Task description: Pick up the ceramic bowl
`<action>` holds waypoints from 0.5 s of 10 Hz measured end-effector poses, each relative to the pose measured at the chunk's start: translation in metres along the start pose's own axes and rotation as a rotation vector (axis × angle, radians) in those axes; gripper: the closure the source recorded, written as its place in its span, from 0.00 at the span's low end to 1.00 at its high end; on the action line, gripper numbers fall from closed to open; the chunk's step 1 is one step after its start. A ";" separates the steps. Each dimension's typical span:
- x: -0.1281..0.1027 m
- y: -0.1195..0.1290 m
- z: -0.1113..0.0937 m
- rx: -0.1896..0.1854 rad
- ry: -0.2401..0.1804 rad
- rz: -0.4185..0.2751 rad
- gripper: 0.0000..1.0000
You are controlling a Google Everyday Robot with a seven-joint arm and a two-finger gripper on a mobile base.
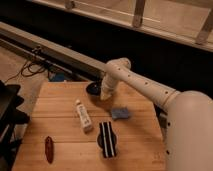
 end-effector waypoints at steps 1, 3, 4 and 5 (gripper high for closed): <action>-0.003 -0.002 -0.011 0.000 0.001 0.000 0.97; -0.007 -0.004 -0.022 0.001 0.002 -0.006 0.97; -0.007 -0.005 -0.030 0.003 0.002 -0.007 0.97; -0.005 -0.007 -0.045 0.007 0.003 -0.004 0.97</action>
